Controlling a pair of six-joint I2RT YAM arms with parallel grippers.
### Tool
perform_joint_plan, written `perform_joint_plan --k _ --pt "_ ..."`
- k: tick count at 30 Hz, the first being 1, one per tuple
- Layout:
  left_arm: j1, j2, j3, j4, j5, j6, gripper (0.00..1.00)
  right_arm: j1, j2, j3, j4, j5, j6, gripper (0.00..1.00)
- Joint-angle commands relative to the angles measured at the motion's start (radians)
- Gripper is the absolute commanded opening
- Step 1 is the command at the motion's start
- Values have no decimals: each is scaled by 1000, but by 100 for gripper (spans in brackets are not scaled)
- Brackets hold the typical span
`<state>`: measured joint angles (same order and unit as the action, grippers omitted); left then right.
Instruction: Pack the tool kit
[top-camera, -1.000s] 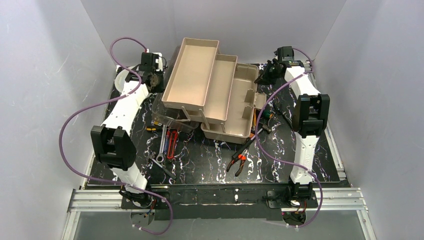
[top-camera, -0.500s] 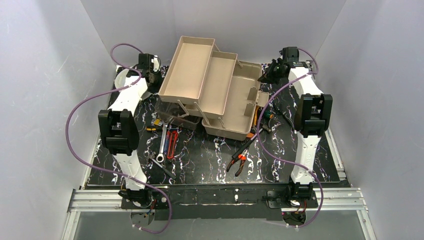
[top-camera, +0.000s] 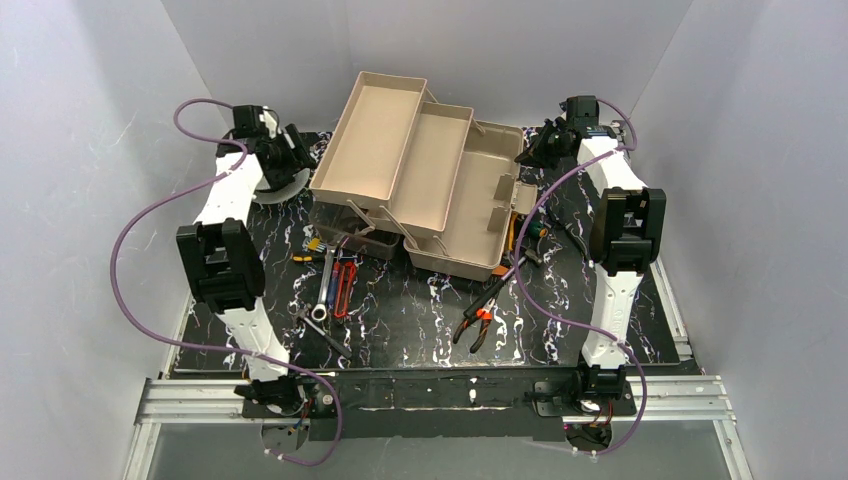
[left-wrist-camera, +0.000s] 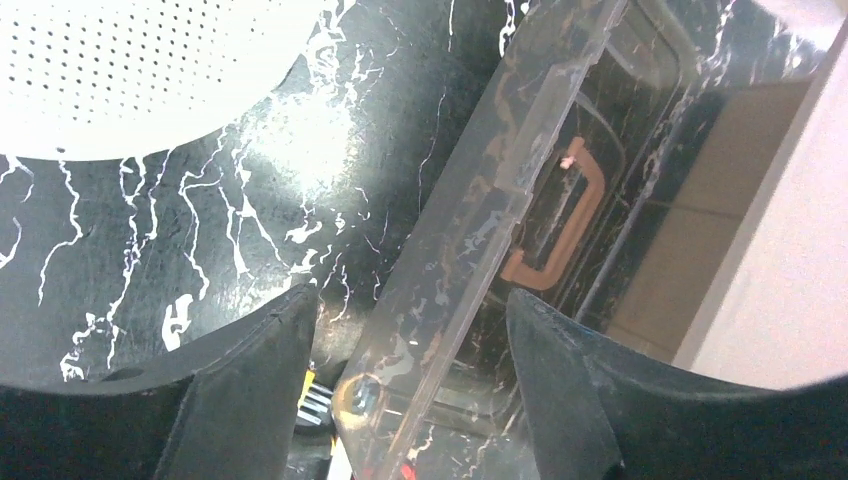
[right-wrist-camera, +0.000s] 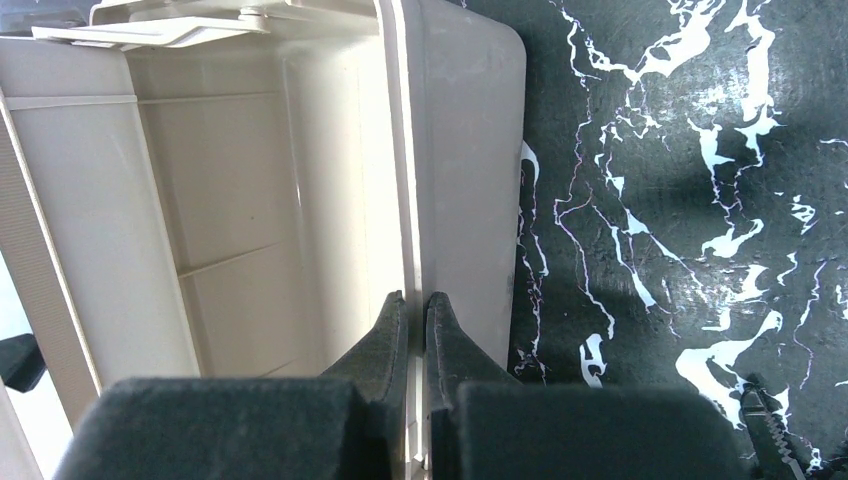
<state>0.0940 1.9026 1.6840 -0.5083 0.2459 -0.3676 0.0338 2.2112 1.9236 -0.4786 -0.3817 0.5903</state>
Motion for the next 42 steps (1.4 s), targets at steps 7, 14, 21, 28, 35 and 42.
perform_joint_plan --k 7,14,21,28,35,42 --pt "74 -402 -278 48 -103 -130 82 0 -116 -60 130 -57 88 18" --pt "79 -715 -506 -6 -117 -81 94 0 -212 -128 151 -33 76 37" --pt "74 -889 -733 -30 -74 -82 95 0 -309 -172 146 4 50 66" --pt "1 -888 -838 -33 -49 -102 98 9 -481 -331 201 52 57 77" --pt "-146 -851 -894 -35 -164 -136 98 123 -725 -630 340 83 108 78" --pt "-148 -787 -948 -17 -189 -142 89 143 -884 -860 430 78 93 77"
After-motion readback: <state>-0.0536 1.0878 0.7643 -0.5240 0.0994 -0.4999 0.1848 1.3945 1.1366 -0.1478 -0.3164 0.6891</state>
